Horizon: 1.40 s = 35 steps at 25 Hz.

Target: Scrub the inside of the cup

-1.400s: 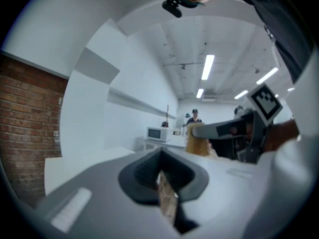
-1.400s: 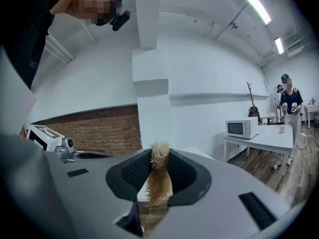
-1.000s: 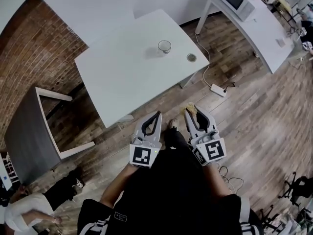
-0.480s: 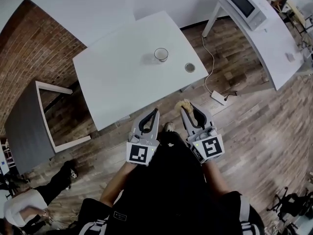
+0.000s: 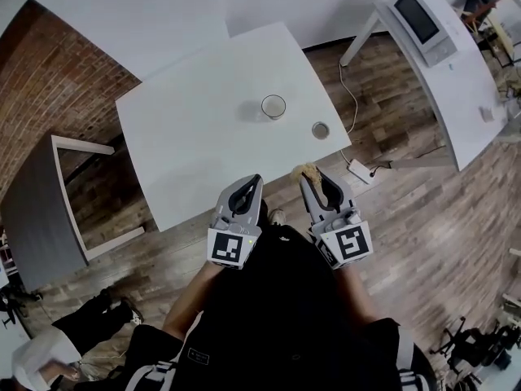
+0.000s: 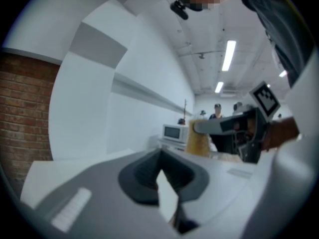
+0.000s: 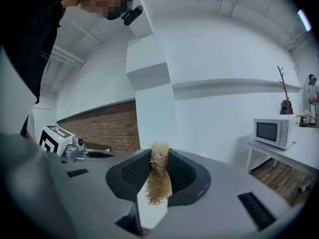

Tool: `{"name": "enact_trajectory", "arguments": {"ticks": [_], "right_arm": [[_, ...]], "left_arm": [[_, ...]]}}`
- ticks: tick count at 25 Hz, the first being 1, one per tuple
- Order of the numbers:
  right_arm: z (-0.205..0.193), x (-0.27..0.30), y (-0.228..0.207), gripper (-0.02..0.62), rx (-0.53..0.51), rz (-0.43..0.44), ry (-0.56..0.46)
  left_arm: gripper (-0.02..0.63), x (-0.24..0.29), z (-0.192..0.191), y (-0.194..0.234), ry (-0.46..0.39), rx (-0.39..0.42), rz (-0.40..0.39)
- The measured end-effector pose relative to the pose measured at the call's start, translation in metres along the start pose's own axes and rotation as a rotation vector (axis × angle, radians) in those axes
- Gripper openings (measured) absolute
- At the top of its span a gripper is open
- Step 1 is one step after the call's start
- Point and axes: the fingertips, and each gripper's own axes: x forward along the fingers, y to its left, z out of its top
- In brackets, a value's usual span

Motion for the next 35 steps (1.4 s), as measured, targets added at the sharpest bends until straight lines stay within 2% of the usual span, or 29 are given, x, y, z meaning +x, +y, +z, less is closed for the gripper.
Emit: {"name": "enact_trajectory", "arguments": {"ticks": [6, 10, 13, 16, 22, 25, 31, 35], "right_arm": [[0.013, 0.063, -0.029, 0.087, 0.013, -0.006, 0.011], [0.009, 0.095, -0.044, 0.086, -0.027, -0.012, 0.051], [0.001, 0.114, -0.058, 0.087, -0.02, 0.001, 0.074], [-0.014, 0.133, -0.072, 0.087, -0.005, 0.043, 0.085], [-0.06, 0.178, -0.09, 0.087, 0.039, 0.115, 0.16], [-0.076, 0.193, -0.103, 0.086, 0.059, 0.137, 0.185], [-0.098, 0.217, -0.106, 0.086, 0.083, 0.179, 0.214], [-0.117, 0.228, -0.107, 0.086, 0.095, 0.197, 0.236]], "left_arm": [[0.003, 0.051, -0.002, 0.043, 0.036, 0.06, -0.047], [0.003, 0.073, -0.019, 0.068, 0.076, 0.06, -0.06], [0.005, 0.09, -0.043, 0.076, 0.141, 0.062, -0.057], [0.006, 0.107, -0.067, 0.077, 0.207, 0.039, -0.062], [0.1, 0.14, -0.122, 0.097, 0.314, 0.048, -0.054], [0.124, 0.158, -0.155, 0.105, 0.38, 0.069, -0.036], [0.129, 0.19, -0.193, 0.114, 0.423, 0.065, -0.094], [0.129, 0.201, -0.202, 0.112, 0.43, 0.105, -0.114]]}}
